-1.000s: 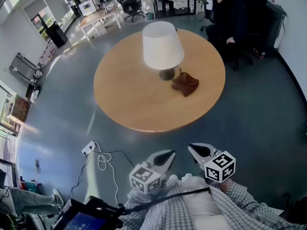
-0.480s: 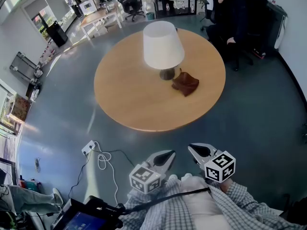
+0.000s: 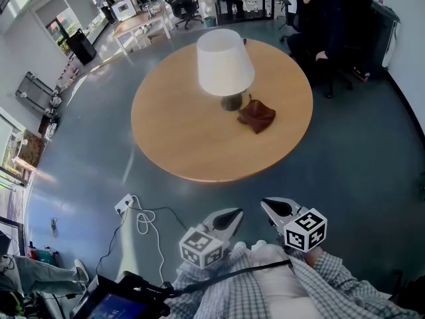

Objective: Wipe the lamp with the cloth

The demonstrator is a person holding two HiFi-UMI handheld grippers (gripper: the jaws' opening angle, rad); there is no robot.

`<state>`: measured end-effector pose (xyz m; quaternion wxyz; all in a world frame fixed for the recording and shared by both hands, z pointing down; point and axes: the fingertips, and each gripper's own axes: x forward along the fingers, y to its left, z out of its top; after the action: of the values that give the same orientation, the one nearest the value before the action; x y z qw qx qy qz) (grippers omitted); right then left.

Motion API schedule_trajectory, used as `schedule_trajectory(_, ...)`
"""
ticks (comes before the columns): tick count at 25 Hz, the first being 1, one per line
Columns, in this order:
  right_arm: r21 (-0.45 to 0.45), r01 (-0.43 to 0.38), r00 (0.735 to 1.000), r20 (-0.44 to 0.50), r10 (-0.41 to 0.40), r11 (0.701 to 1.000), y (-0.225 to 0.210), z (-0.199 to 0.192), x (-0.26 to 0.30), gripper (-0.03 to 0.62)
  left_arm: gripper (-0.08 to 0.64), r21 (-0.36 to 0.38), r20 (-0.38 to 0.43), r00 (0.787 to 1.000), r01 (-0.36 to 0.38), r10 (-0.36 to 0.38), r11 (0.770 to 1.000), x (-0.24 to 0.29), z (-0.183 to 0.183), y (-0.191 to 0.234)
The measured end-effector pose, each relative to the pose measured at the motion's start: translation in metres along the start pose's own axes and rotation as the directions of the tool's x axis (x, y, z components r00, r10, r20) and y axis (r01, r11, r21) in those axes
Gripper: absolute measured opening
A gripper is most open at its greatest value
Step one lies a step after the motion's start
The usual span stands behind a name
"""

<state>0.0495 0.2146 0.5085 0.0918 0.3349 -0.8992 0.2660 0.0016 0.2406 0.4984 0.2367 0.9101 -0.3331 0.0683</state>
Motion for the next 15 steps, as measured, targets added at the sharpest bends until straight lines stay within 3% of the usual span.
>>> schedule_trajectory(15, 0.008, -0.007, 1.000, 0.008, 0.007, 1.000, -0.029, 0.003, -0.025, 0.005, -0.002, -0.012, 0.055, 0.997, -0.051, 0.051, 0.999, 0.020, 0.013, -0.011)
